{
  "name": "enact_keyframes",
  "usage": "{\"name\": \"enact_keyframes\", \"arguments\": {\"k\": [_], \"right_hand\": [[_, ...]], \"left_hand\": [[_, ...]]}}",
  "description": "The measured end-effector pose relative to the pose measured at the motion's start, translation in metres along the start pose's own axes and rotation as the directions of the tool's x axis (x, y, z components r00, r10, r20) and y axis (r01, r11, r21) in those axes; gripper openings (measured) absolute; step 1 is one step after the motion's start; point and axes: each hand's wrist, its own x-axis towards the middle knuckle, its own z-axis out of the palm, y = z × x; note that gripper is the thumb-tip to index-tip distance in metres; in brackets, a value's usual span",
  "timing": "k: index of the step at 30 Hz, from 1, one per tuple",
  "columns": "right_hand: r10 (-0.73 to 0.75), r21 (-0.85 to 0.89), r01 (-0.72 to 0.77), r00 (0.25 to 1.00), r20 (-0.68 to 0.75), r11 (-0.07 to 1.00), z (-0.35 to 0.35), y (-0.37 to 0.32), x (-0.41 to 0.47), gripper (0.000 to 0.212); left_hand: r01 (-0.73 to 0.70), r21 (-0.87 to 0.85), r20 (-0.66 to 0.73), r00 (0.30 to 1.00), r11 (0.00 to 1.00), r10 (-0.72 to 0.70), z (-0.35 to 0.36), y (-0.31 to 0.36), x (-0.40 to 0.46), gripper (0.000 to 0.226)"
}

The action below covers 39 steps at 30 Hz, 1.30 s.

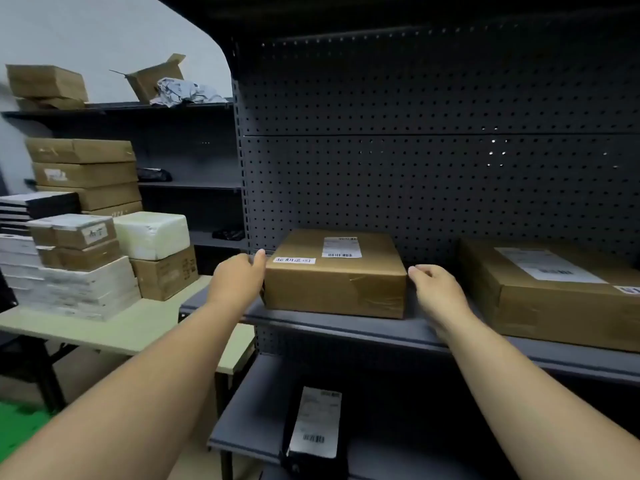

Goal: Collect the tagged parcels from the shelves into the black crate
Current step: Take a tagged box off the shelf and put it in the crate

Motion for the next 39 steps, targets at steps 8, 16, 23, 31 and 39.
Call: {"name": "enact_keyframes", "arguments": {"k": [8, 16, 23, 31, 39], "right_hand": [[0.28, 0.328, -0.313, 0.949, 0.146, 0.891, 0.023, -0.005, 0.045, 0.03], [0.343, 0.302, -0.379, 0.924, 0.167, 0.875, 0.03, -0.005, 0.057, 0.024], [0.305, 0.358, -0.34, 0.94, 0.153, 0.87, 0.031, 0.002, 0.056, 0.028], [0.057, 0.52, -0.133, 0.986, 0.159, 0.844, 0.014, 0.007, 0.023, 0.029], [-0.076, 0.627, -0.024, 0.988, 0.131, 0.778, -0.038, 0.022, -0.033, 0.033]], "left_hand": [[0.444, -0.454, 0.422, 0.871, 0.772, -0.253, 0.025, -0.01, 0.064, 0.058], [0.521, -0.486, 0.547, 0.808, 0.702, -0.221, 0.039, -0.014, 0.083, 0.043], [0.511, -0.571, 0.469, 0.845, 0.642, -0.257, 0.036, -0.024, 0.077, 0.046], [0.382, -0.758, 0.299, 0.924, 0.529, -0.239, 0.011, -0.022, 0.033, 0.031], [0.211, -0.828, 0.145, 0.976, 0.519, -0.164, -0.014, -0.004, -0.046, 0.013]]}}
